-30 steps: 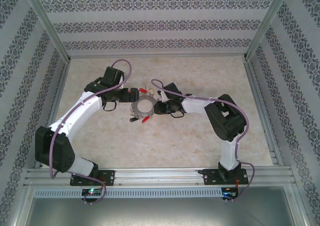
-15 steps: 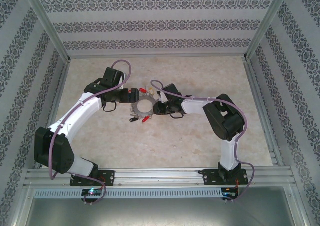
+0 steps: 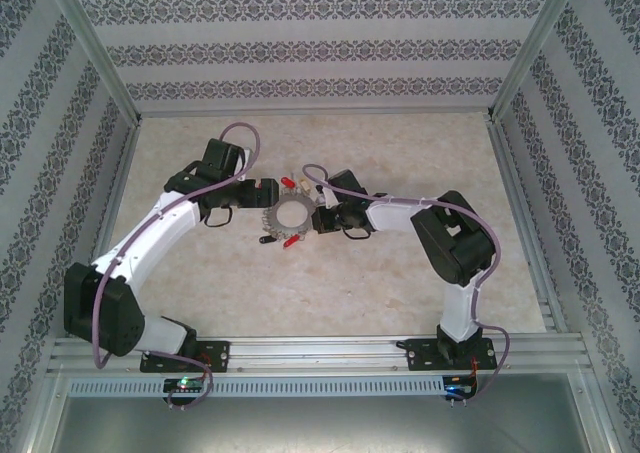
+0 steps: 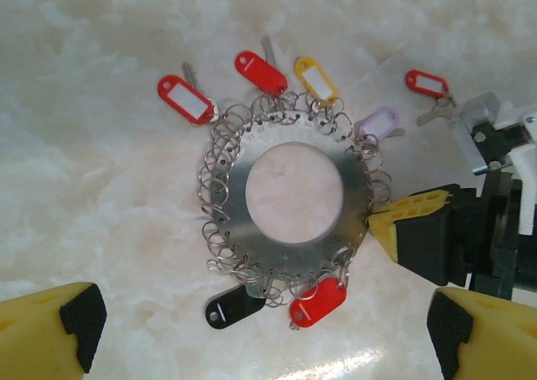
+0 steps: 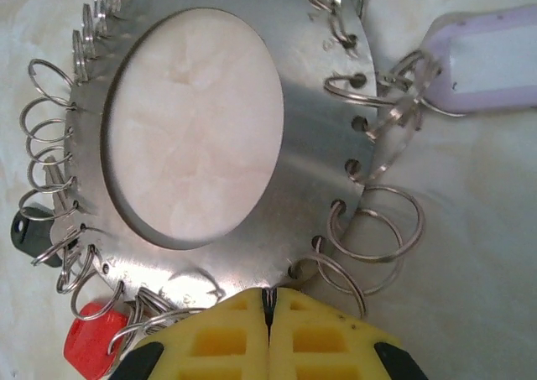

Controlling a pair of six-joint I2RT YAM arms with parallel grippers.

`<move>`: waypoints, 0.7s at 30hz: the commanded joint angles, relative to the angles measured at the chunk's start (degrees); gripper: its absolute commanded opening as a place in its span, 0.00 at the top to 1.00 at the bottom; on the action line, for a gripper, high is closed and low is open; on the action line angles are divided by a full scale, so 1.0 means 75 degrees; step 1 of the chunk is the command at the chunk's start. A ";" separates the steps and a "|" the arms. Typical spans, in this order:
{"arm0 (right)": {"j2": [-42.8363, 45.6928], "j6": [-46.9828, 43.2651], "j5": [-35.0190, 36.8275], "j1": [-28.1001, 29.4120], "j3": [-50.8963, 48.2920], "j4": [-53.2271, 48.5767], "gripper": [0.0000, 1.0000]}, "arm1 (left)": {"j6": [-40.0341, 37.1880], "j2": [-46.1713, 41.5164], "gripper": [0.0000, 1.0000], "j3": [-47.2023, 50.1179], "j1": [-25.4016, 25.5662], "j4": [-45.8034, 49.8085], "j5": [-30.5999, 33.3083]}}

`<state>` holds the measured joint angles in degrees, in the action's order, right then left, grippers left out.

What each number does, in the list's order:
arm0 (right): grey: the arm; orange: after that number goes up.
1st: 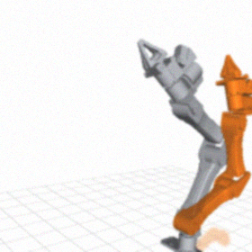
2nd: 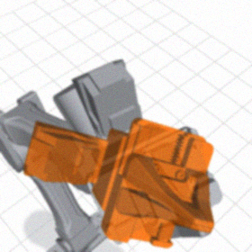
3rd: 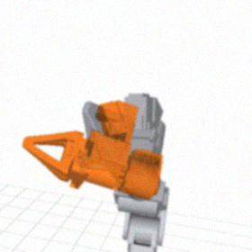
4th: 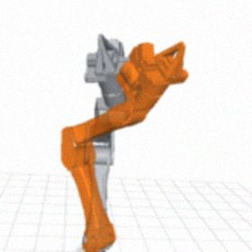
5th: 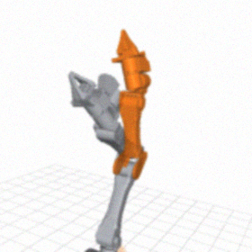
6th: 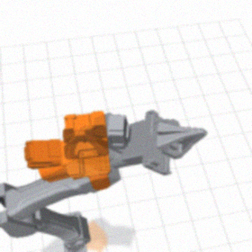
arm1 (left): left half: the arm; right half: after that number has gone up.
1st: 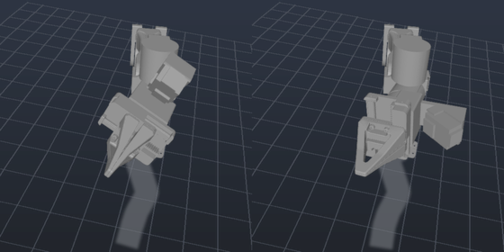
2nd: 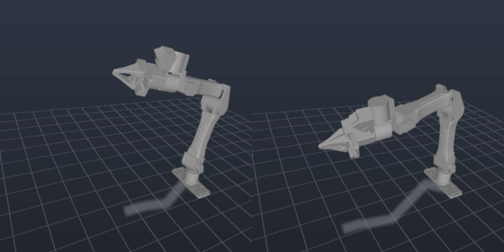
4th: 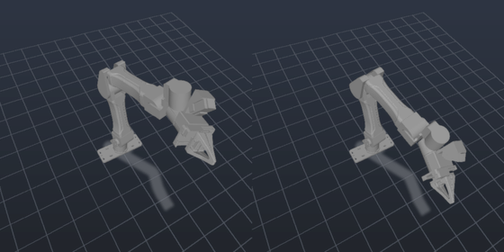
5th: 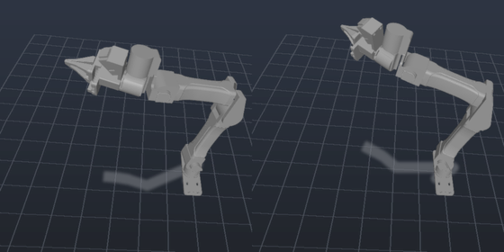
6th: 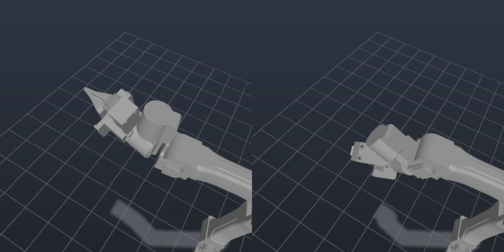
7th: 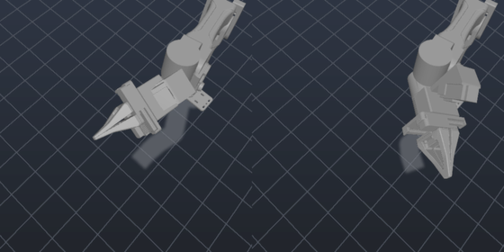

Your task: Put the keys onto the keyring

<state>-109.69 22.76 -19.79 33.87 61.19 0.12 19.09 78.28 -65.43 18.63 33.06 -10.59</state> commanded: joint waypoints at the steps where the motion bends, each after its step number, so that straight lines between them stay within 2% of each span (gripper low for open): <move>1: 0.0657 -0.0806 -0.0121 -0.0027 -0.0184 0.0067 1.00 | -0.0370 -0.0694 0.01 0.0509 -0.0013 -0.1065 -0.0553; 4: 0.1134 -0.1444 -0.0738 -0.0004 -0.0277 0.0137 1.00 | -0.0842 -0.1323 0.00 0.1232 -0.0012 -0.2228 -0.1211; 9: 0.2002 -0.2447 -0.1405 0.0019 -0.0328 0.0102 1.00 | -0.1365 -0.2357 0.03 0.2343 0.0008 -0.3948 -0.1739; 13: 0.2785 -0.3820 -0.1814 0.0043 -0.0624 0.0303 1.00 | -0.2217 -0.2751 0.06 0.2312 0.0065 -0.3894 -0.2761; 15: 0.3127 -0.4406 -0.2047 0.0055 -0.0766 0.0404 1.00 | -0.2819 -0.2822 0.15 0.2160 0.0072 -0.3575 -0.3559; 19: 0.3676 -0.5358 -0.2557 0.0058 -0.1070 0.0617 1.00 | -0.5440 -0.2744 0.49 0.1843 0.0114 -0.2410 -0.5540; 21: 0.3850 -0.5532 -0.2757 0.0084 -0.1053 0.0556 1.00 | -0.5602 -0.2624 0.55 0.1703 0.0177 -0.2106 -0.5617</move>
<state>-83.22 -11.29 -34.94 33.91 53.52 1.34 -10.17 58.04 -50.24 19.14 11.94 -42.50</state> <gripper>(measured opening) 0.043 0.463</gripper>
